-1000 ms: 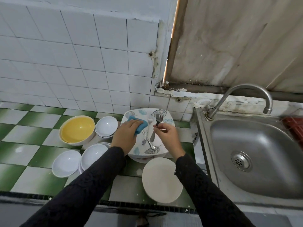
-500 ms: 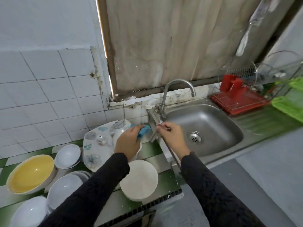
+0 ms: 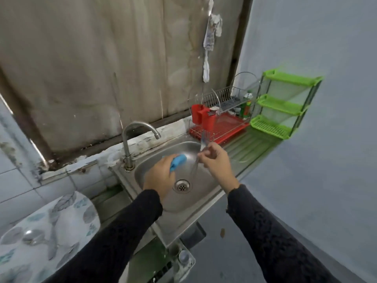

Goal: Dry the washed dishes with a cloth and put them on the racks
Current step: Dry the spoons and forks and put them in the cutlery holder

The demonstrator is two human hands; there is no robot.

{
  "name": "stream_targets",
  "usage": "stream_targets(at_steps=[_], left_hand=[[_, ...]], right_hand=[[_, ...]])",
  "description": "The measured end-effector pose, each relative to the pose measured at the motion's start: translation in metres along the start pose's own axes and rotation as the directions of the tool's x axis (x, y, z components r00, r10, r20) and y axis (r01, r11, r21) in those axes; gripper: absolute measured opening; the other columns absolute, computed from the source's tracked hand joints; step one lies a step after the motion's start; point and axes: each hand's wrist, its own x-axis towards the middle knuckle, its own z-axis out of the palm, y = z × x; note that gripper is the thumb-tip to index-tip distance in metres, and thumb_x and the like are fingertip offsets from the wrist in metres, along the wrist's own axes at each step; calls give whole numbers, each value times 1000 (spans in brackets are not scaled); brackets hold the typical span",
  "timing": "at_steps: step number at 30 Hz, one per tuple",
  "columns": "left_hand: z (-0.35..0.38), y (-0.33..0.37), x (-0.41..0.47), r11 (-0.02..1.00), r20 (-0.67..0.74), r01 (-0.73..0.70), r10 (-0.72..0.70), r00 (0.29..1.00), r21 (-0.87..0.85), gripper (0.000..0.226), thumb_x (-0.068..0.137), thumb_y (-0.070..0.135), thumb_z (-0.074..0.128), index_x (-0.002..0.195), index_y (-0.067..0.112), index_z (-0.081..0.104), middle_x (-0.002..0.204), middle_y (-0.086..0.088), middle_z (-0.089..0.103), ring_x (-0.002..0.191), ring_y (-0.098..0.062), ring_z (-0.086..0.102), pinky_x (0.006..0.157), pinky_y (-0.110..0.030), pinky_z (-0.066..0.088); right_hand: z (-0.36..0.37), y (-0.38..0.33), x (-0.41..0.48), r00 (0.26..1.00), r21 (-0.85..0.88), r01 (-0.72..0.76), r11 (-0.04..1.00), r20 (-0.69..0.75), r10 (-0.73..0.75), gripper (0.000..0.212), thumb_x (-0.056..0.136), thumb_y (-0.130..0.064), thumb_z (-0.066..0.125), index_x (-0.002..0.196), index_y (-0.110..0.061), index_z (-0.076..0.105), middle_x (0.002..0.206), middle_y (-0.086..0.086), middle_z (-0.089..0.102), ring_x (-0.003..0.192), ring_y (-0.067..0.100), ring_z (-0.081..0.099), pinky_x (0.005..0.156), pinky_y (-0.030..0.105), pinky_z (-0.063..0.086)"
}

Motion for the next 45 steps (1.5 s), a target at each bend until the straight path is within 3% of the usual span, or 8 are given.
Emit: stream_targets(at_steps=[3,8,16,21,27,34,38,45], left_hand=[[29,29,35,999,-28,12,-13,1000,-45,45,89,5,53,131,21,57,123,-1,64,108,-20,59,91,-39,49],[69,72,91,988,-124,3,-23,992,-154,40,86,-1,53,121,16,61,112,0,66,99,-18,60,86,-33,47],[99,94,160,990,-333,90,-121,935,-108,39,88,-1,54,124,14,59,112,1,63,97,-14,55,84,-27,43],[100,73,201,985,-354,146,-168,920,-87,39,90,2,55,127,14,59,115,-1,64,100,-17,56,85,-29,43],[106,38,252,969,-329,230,-246,912,-87,30,92,7,55,121,16,59,111,-1,64,101,-22,59,89,-41,50],[112,15,294,967,-278,251,-253,927,-46,36,91,5,55,125,15,58,113,-1,61,99,-17,55,86,-34,46],[113,2,299,968,-251,252,-244,937,1,36,91,4,56,125,14,58,114,-5,63,99,-19,56,83,-31,44],[115,-1,285,959,-232,284,-272,934,19,33,91,6,56,123,15,59,116,-7,64,101,-23,59,87,-39,50]], right_hand=[[-45,5,31,999,22,37,999,-34,-36,32,90,1,68,76,-19,46,66,-3,54,65,14,54,65,26,46],[-106,7,84,997,54,53,997,-51,-50,24,93,-15,69,88,1,53,79,22,61,71,34,63,71,56,55],[-148,-24,166,989,187,145,972,-25,-142,3,98,-11,62,98,-13,60,92,11,68,78,16,68,67,27,59],[-126,-25,216,969,180,248,952,-60,-241,11,98,-11,63,94,-21,61,95,2,67,90,20,69,79,33,61],[-88,-8,280,949,32,315,949,-33,-314,8,99,-14,62,104,-10,65,92,-7,66,79,-4,60,78,22,54],[-43,9,345,977,-189,204,961,100,-188,12,99,-12,60,108,-8,66,97,4,66,87,13,60,81,28,47],[-33,21,359,978,-392,68,918,208,16,17,100,-5,53,110,-2,67,107,11,64,95,20,57,80,26,43],[-39,23,351,963,-428,69,901,263,51,24,100,-2,46,115,-7,65,119,9,64,99,17,54,80,28,45]])
